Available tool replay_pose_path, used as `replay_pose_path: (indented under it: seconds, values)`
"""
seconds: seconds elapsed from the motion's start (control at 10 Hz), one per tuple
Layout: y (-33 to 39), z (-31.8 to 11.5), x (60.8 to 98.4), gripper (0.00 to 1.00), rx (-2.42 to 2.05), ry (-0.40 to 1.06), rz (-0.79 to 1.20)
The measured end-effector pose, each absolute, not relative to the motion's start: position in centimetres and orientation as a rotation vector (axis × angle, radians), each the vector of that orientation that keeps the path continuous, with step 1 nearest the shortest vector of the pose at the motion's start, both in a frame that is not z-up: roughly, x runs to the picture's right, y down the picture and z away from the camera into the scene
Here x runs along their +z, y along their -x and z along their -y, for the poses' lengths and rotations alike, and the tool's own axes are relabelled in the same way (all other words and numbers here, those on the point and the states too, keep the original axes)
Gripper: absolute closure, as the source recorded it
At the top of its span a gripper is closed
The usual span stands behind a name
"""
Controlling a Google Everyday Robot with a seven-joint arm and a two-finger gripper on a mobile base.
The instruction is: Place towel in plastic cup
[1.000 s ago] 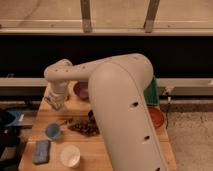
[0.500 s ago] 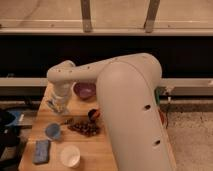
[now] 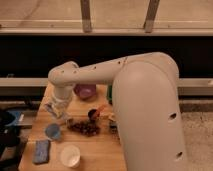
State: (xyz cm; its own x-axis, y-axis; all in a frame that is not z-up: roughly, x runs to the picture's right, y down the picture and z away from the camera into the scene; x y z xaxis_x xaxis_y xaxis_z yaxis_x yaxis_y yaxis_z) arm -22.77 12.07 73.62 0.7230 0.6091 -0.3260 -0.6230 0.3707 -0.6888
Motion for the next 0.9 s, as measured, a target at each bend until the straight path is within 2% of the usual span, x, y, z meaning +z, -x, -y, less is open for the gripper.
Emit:
replay_pose_path:
  seconds: [0.5,0.9]
  values:
    - [26.7,-16.8,69.9,1.0,0.641,0.98,-0.07]
    - [27.2,-19.3,69.8,1.0,0.609,1.026,-0.122]
